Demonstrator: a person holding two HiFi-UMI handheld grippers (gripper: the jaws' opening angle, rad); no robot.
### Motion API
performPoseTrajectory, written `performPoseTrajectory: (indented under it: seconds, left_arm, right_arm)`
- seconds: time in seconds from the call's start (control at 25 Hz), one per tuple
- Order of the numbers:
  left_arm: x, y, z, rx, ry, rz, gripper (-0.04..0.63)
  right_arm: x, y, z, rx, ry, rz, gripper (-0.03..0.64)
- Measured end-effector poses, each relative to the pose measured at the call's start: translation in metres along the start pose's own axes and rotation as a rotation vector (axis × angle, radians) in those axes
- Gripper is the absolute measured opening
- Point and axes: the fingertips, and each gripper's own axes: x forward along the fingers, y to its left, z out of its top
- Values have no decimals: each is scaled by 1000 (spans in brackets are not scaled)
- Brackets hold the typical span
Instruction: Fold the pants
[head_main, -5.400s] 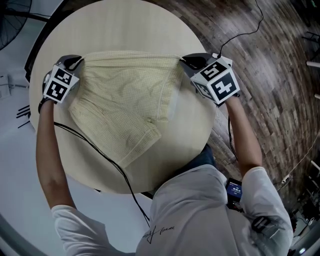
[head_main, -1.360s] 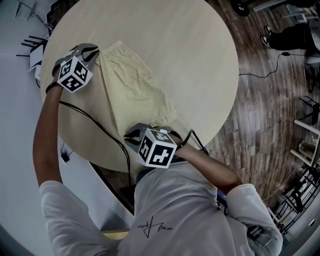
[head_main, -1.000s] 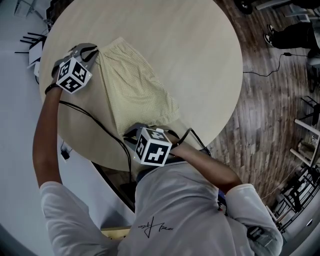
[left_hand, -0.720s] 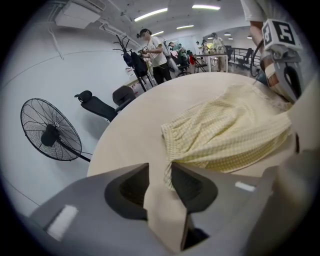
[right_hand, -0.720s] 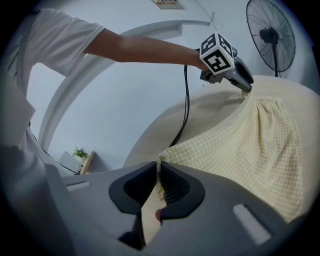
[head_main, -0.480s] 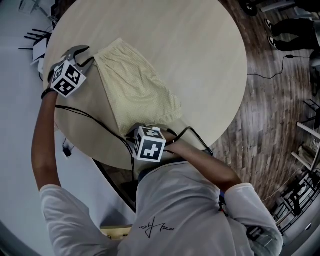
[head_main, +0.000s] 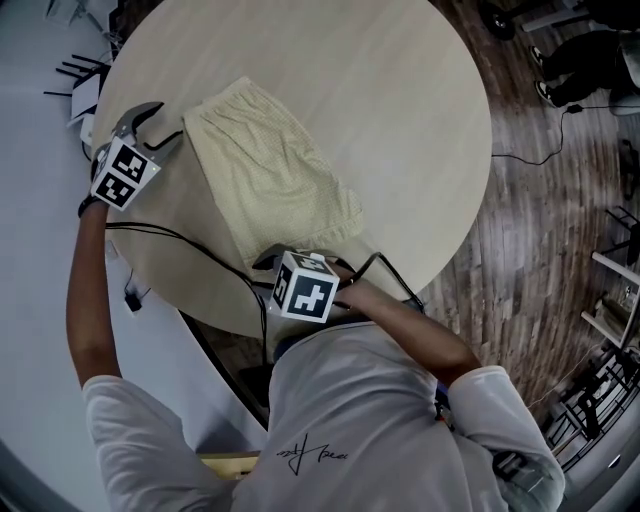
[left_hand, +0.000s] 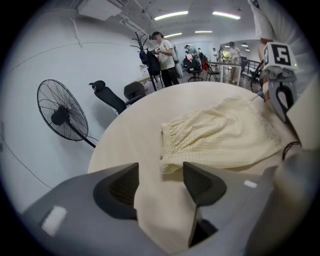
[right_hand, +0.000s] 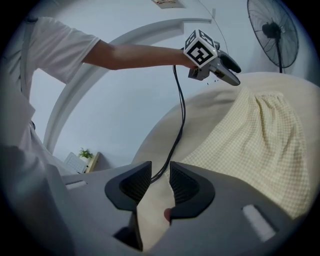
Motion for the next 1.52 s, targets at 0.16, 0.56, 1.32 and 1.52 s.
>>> performPoseTrajectory:
  seconds: [0.16,0.56,1.32,1.52]
  left_arm:
    - [-16,1,7,-40,-35,46,301]
    - [-61,-9,35,-63,-137,186,288]
    - [-171,-93,57,-317,-321,360,185]
    - [-185,-128,59,-407,-350,402,146]
  right_arm:
    - [-15,-7,9,7,-53,-53,86]
    - [-49,-3,25,2,-192,-158,77]
    - [-129,26,45,-33,-407,-335,10]
    - [-153,34,33,-28,-449,-376,-5]
